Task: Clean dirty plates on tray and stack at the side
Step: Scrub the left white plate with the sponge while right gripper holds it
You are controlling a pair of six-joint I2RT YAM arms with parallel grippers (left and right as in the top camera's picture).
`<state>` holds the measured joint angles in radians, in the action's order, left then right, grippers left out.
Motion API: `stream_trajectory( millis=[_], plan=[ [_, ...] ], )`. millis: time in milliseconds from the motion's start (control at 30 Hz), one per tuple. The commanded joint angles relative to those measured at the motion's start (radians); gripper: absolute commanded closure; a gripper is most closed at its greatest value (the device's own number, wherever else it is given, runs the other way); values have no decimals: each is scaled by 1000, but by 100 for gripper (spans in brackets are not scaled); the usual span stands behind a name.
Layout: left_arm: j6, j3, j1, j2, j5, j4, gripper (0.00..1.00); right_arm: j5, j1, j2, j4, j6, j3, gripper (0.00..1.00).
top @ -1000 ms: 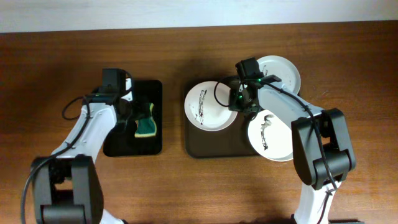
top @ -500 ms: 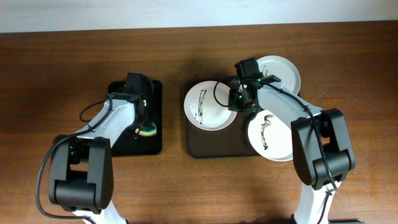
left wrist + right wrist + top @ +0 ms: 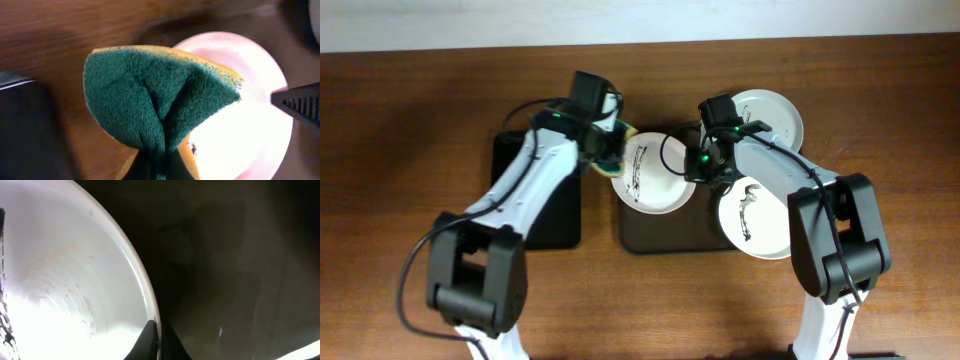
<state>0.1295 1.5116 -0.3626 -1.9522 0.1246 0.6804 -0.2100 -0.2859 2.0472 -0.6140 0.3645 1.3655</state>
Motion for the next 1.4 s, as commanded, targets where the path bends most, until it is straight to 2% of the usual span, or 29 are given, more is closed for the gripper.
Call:
stream_trajectory(
  millis=[0,133,167,300,367,433,533,567,600,633,700,733,767,800,833,867,933,1000,1067,1100,1133,1200,1267,1300,1367],
  plan=[
    [-17,13,-58,-124,5,-66,100,-27,-14,29,-11,-16,2,96],
    [-8,35,-76,-204,-34,-25,100,-60,28,29,-37,11,2,96],
    [-8,48,-78,-204,-4,16,100,-104,54,29,-56,11,2,96],
    [10,57,-105,-206,287,126,100,-127,92,29,-88,10,2,96],
    [62,57,-125,-206,292,97,100,-126,89,29,-86,10,2,96],
    [146,57,-134,-206,182,14,100,-116,89,29,-85,11,-1,96],
    [296,57,-135,-206,-170,-138,100,-100,89,30,-74,11,-12,96],
    [321,57,-135,-206,-244,-138,100,-100,89,30,-59,11,-23,96],
    [327,57,-135,-206,-253,-119,100,-100,89,30,-55,11,-27,96],
    [334,58,-135,-206,-234,-63,100,-100,89,30,-53,11,-27,96],
    [287,70,-134,-206,2,54,100,-100,89,30,-51,11,-27,96],
    [159,69,-134,-207,208,96,100,-101,89,30,-51,11,-27,96],
    [78,69,-137,-208,278,117,100,-101,89,30,-51,18,-27,96],
    [-35,69,-137,-209,282,113,100,-101,89,30,-48,19,-27,96],
    [-36,69,-137,-209,245,77,100,-101,89,30,-49,19,-27,96],
    [11,69,-137,-209,175,4,100,-100,89,30,-51,18,-27,96],
    [214,69,-139,-212,-95,-122,100,-85,89,30,-62,18,-28,96],
    [364,69,-139,-215,-311,-146,100,-81,90,30,-59,18,-32,96],
    [472,69,-139,-215,-375,-80,100,-81,90,30,-48,18,-32,96],
    [495,69,-141,-215,-320,-14,100,-81,90,30,-47,18,-32,96],
    [454,69,-148,-215,-185,39,100,-81,90,30,-46,18,-32,96],
    [231,36,-180,-216,95,61,100,-82,90,30,-47,18,-32,96],
    [195,14,-191,-223,108,25,100,-81,90,30,-48,18,-32,96],
    [192,13,-187,-230,167,5,100,-80,90,30,-48,17,-32,96],
    [148,13,-186,-239,389,4,100,-71,90,30,-42,19,-32,96]
  ],
)
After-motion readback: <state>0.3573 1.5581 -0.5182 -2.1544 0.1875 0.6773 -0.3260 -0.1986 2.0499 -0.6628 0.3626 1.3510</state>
